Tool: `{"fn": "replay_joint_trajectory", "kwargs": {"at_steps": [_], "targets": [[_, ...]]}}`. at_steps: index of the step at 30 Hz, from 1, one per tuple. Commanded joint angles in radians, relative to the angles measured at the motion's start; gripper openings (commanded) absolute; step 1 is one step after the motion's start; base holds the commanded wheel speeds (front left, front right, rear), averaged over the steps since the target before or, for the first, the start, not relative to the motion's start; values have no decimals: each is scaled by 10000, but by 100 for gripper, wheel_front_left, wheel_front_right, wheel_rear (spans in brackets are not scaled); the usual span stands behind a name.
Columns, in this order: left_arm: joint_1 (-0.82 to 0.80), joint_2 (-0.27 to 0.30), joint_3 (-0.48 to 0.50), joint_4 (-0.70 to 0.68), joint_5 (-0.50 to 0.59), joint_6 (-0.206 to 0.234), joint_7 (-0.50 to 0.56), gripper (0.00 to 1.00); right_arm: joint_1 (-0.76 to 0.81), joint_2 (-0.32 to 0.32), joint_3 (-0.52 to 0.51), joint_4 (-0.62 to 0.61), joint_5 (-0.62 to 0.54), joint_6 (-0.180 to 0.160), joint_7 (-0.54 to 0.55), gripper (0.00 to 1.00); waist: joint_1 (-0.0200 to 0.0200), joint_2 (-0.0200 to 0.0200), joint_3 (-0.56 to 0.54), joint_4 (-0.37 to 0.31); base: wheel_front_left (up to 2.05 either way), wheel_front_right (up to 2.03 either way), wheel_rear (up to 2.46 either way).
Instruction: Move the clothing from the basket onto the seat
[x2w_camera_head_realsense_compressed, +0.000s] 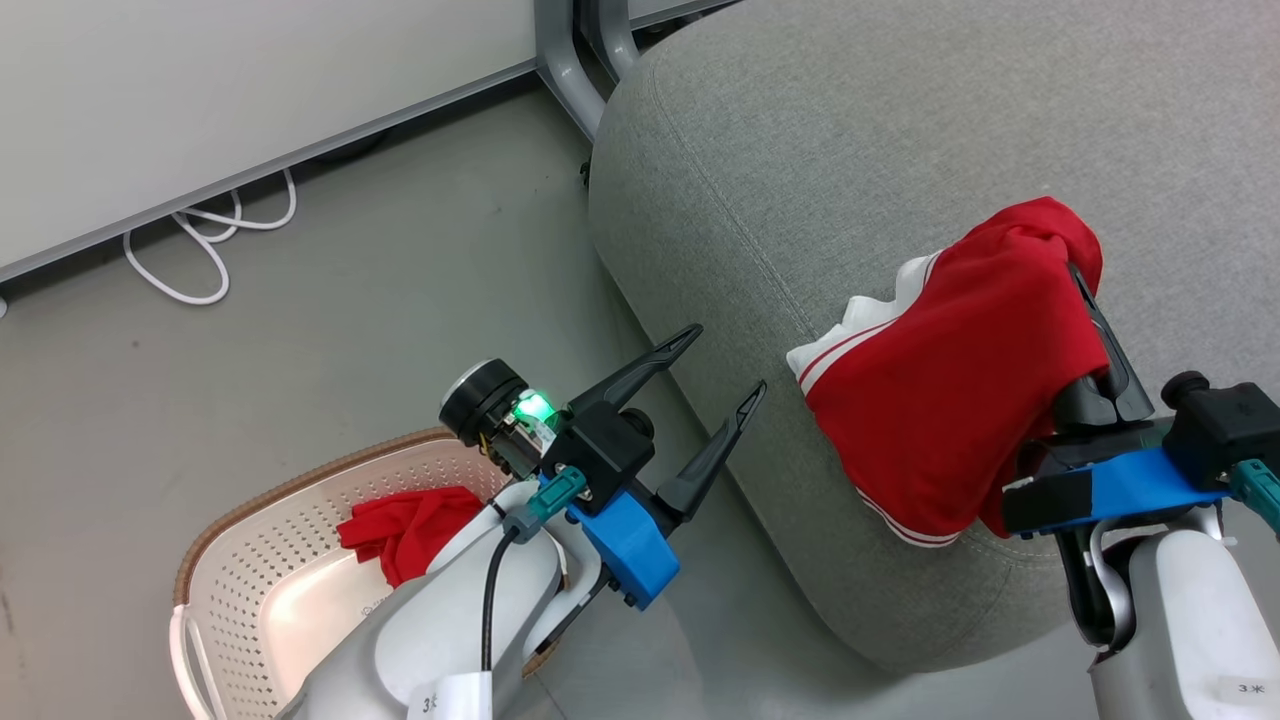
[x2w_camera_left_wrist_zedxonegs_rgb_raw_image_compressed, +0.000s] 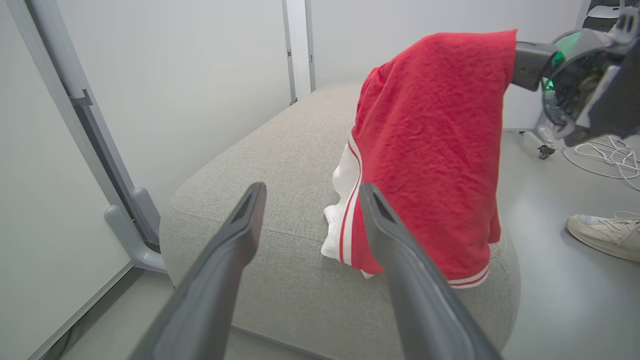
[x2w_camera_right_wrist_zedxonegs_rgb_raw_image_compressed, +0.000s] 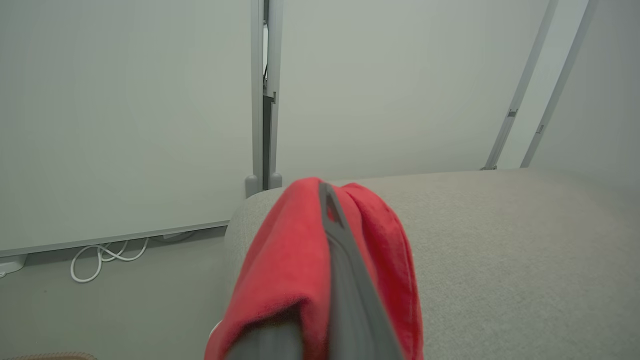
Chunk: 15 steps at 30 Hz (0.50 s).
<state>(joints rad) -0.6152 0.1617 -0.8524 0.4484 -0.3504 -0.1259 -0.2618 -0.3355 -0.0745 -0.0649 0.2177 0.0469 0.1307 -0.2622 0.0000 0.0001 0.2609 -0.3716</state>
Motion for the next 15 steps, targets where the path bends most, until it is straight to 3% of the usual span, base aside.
{"fn": "replay_joint_trajectory", "kwargs": {"at_steps": [1, 9, 15], "targets": [[-34, 17, 12, -56, 3, -53, -50, 100, 167, 32, -45, -54, 32, 1, -41, 0, 0, -1, 30, 32, 0, 0, 0], [-263, 43, 122, -224, 172, -42, -48, 100, -516, -32, -171, -172, 25, 1, -41, 0, 0, -1, 385, 174, 0, 0, 0], [-676, 206, 193, -404, 399, -45, -48, 100, -1900, -311, -368, -445, -17, 1, -41, 0, 0, -1, 1359, 313, 0, 0, 0]]}}
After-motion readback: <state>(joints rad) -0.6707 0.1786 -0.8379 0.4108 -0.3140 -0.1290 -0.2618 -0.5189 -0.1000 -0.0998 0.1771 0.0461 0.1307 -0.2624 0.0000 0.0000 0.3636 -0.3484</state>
